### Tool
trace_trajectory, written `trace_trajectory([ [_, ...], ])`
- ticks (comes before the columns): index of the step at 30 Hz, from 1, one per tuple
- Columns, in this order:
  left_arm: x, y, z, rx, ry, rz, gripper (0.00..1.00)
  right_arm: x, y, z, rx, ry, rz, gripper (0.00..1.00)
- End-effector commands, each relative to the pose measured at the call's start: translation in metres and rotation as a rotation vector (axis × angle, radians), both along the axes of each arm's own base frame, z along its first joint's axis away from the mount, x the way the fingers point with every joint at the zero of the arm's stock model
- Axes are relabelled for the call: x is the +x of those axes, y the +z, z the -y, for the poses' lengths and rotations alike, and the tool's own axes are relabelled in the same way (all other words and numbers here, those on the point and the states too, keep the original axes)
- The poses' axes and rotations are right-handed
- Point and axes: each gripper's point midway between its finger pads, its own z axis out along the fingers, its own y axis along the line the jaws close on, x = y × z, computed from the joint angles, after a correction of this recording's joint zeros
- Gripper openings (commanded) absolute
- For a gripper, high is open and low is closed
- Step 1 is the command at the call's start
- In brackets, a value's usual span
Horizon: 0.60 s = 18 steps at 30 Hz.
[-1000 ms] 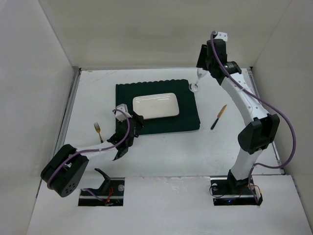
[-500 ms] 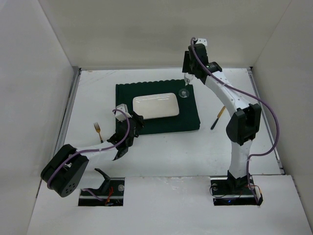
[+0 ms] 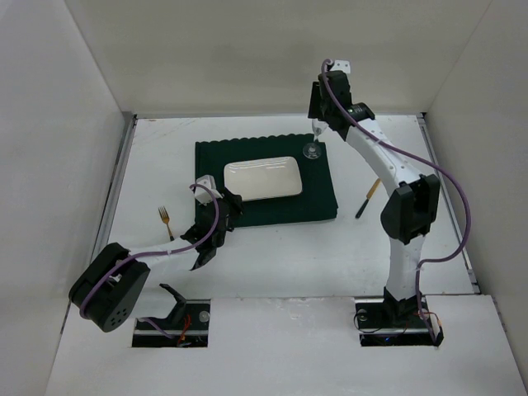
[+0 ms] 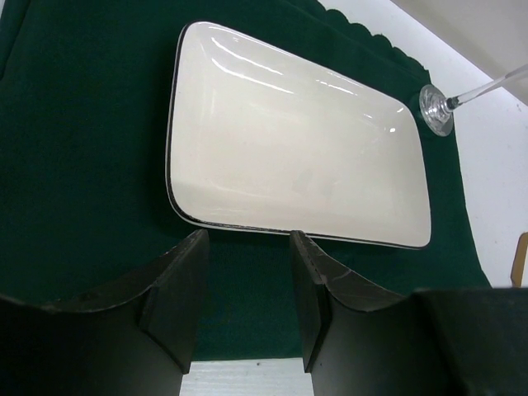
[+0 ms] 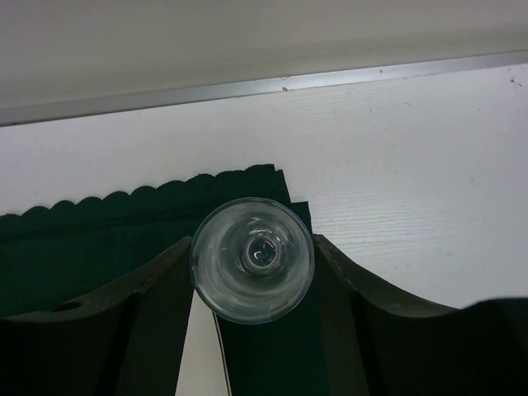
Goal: Set the dinner table for one person
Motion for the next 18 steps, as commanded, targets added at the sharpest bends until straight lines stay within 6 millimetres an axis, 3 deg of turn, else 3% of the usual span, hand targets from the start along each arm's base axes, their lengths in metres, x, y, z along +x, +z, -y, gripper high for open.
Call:
trace_trajectory([
  [1, 0.005, 0.014, 0.001, -0.03, 0.009, 0.048, 0.41, 0.015, 0.027, -0.009, 0.022, -0.005, 0.107, 0.56],
  [5, 0.006, 0.012, 0.0, -0.026, 0.011, 0.043, 0.41, 0.018, 0.015, -0.013, 0.015, -0.002, 0.087, 0.58],
  [9, 0.006, 0.011, -0.001, -0.025, 0.012, 0.042, 0.41, 0.017, 0.011, -0.015, 0.01, 0.002, 0.081, 0.67],
  [15, 0.006, 0.013, 0.0, -0.028, 0.011, 0.046, 0.41, 0.011, 0.031, -0.013, 0.018, 0.006, 0.114, 0.76],
  [18, 0.006, 0.012, 0.0, -0.026, 0.011, 0.04, 0.41, 0.005, 0.052, -0.009, 0.043, 0.001, 0.149, 0.8],
])
